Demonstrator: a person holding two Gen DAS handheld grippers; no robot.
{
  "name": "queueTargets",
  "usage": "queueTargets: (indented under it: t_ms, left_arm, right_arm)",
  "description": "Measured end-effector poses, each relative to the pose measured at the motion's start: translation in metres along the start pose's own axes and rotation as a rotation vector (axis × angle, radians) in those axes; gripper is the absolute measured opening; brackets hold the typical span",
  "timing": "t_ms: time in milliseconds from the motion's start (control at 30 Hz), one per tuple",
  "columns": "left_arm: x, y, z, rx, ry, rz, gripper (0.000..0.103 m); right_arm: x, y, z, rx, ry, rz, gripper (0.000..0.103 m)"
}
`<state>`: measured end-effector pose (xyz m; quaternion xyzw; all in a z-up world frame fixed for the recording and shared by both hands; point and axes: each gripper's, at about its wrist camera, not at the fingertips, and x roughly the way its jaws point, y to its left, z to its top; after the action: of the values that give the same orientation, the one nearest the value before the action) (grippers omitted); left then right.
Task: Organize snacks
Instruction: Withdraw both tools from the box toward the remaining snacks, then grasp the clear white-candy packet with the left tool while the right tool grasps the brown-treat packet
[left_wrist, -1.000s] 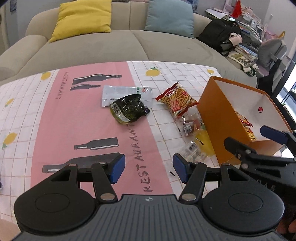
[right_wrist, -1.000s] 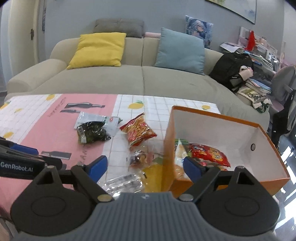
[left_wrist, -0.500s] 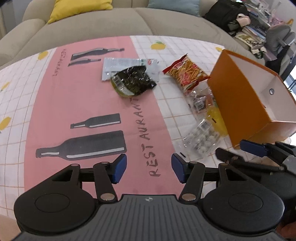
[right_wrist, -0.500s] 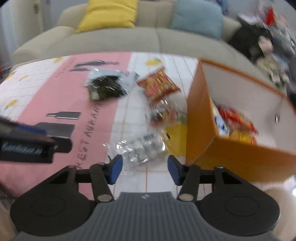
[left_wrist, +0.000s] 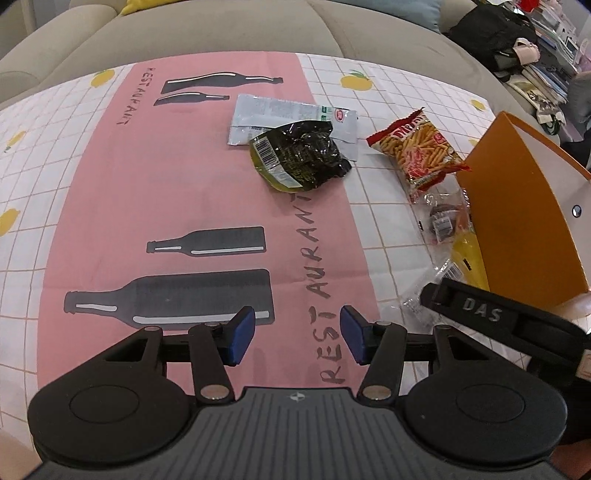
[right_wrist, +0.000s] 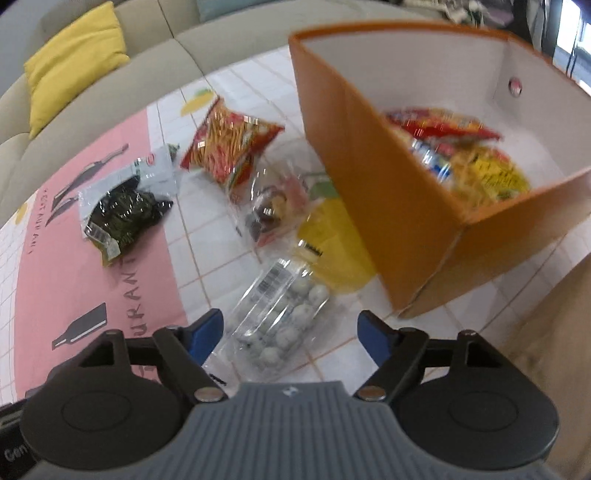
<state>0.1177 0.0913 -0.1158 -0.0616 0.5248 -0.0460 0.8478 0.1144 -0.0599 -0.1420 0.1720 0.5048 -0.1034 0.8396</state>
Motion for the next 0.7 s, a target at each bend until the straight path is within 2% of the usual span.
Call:
queueTargets:
  t_ms: [200, 300, 500, 600, 700]
  left_arm:
    - [0.008, 0.007, 0.005, -0.011, 0.016, 0.004, 0.063]
    - [0.011, 0.012, 0.007, -0.015, 0.022, 0.004, 0.063]
    - [0.012, 0.020, 0.010, -0.020, 0.022, 0.016, 0.057]
    - [0.011, 0.024, 0.010, -0.032, 0.017, 0.026, 0.056]
    - [0.011, 0.028, 0.010, -0.056, 0.024, 0.001, 0.056]
  right_arm:
    - [0.014, 0.019, 0.001, -0.111, -0.013, -0.009, 0.078]
    - [0.018, 0.025, 0.000, -0.160, -0.031, 0.009, 0.074]
    - [0.020, 0.040, -0.004, -0.360, -0.030, 0.095, 0.069]
    - [0.022, 0.045, -0.002, -0.482, -0.004, 0.166, 0.069]
    - [0.024, 0.049, -0.001, -0.624, 0.023, 0.257, 0.069]
